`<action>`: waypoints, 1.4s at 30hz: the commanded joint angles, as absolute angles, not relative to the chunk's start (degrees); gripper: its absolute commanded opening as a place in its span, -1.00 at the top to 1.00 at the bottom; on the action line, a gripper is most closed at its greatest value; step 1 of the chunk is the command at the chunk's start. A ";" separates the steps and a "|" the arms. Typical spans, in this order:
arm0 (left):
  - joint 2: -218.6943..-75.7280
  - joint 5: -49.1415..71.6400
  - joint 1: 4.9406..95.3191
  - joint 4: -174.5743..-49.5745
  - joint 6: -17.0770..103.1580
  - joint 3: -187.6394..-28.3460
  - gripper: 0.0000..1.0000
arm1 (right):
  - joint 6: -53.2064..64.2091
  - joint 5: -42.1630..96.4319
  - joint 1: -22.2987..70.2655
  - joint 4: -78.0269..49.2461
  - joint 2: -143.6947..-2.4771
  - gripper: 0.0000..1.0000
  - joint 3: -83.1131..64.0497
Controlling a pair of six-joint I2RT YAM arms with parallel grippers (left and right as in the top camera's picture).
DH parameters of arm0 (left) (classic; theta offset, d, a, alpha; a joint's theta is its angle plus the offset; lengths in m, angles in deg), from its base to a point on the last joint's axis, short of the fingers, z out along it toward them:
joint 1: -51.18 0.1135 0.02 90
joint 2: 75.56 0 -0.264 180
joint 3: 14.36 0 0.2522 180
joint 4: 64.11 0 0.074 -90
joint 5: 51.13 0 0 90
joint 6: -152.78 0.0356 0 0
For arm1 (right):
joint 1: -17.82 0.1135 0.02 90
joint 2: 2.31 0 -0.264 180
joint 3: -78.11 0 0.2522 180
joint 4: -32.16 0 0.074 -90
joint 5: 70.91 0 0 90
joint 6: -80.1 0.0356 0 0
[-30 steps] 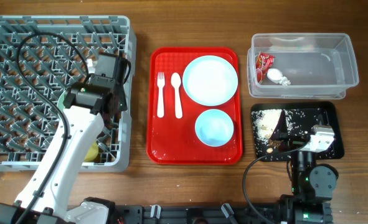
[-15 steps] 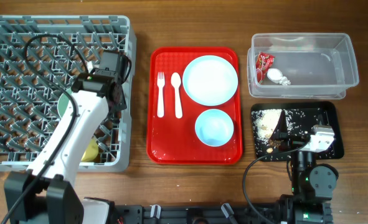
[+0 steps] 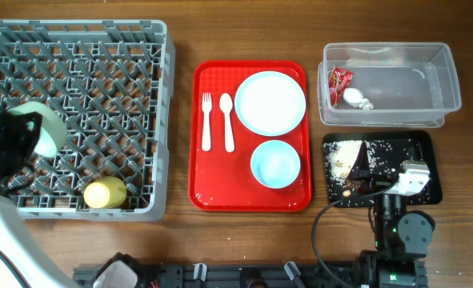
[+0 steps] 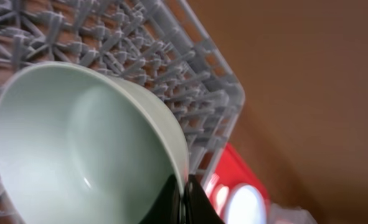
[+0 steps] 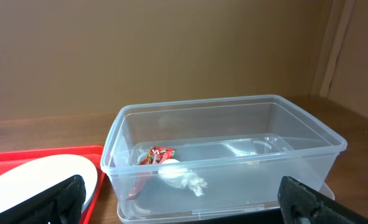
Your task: Sort waste into correct bins and load items into the dishwasher rack
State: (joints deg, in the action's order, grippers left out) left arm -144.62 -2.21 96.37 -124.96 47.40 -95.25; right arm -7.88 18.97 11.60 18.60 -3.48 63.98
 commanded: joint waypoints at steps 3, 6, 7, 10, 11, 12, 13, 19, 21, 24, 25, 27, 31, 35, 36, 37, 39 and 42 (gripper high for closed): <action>-158.15 -51.46 109.57 -118.82 64.23 -87.93 0.91 | -8.36 19.17 11.43 18.78 -3.40 -1.00 64.03; -164.12 -51.48 109.68 -122.16 70.15 -87.75 0.92 | -8.36 19.17 11.43 18.78 -3.48 -1.00 64.03; -165.76 -51.48 109.68 -122.34 72.38 -87.27 0.92 | -8.33 19.17 11.43 18.78 -3.48 -1.00 64.03; -168.49 -51.48 109.72 -122.45 74.31 -87.14 0.92 | -8.36 19.19 11.43 18.78 -3.50 -1.00 64.03; -168.99 -51.37 110.01 -122.40 74.79 -87.14 0.91 | -8.36 19.17 11.43 18.78 -3.50 -0.99 64.03; -169.30 -51.33 110.23 -122.42 76.30 -87.03 0.91 | -8.36 19.17 11.43 18.78 -3.50 -0.99 64.03; -169.45 -51.31 110.23 -122.18 78.26 -86.62 0.91 | -8.36 19.17 11.43 18.78 -3.50 -0.99 64.03; -171.83 -47.87 110.33 -121.57 80.56 -83.53 0.91 | -8.36 19.17 11.43 18.78 -3.50 -0.99 64.03; -172.31 -43.41 110.36 -121.53 80.56 -82.29 0.92 | -8.36 19.17 11.43 18.78 -3.50 -1.00 64.03; -172.29 -46.26 112.19 -121.81 78.33 -82.16 0.92 | -8.36 19.17 11.43 18.78 -3.50 -1.00 64.03; -172.27 -46.78 114.14 -122.10 75.81 -82.16 0.91 | -8.36 19.17 11.43 18.78 -3.50 -1.00 64.03; -172.27 -46.78 117.42 -125.11 75.18 -82.16 0.81 | -8.36 19.17 11.43 18.78 -3.50 -1.00 64.03; -172.23 -46.78 121.13 -132.15 75.16 -82.18 -1.00 | -8.36 19.17 11.43 18.78 -3.50 -0.99 64.03; -171.99 -46.87 122.73 -137.31 75.16 -82.18 -0.99 | -8.38 19.17 11.43 18.78 -3.50 -1.00 64.03; -171.40 -47.24 123.03 -138.99 75.16 -82.25 -1.00 | -8.38 19.17 11.43 18.78 -3.50 -1.00 64.03; -170.46 -47.24 123.23 -141.05 75.22 -82.46 -1.00 | -8.38 19.17 11.43 18.78 -3.50 -0.99 64.03; -167.59 -47.22 123.25 -143.93 75.18 -83.12 -1.00 | -8.38 19.19 11.43 18.78 -3.50 -1.00 64.03; -157.82 -47.04 123.25 -149.81 75.18 -86.33 -0.99 | -8.36 19.17 11.43 18.78 -3.50 -1.00 64.03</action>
State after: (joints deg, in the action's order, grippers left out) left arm -166.43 -46.32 122.92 -146.88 75.14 -82.66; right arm -7.88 19.06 11.60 18.62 -3.48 63.98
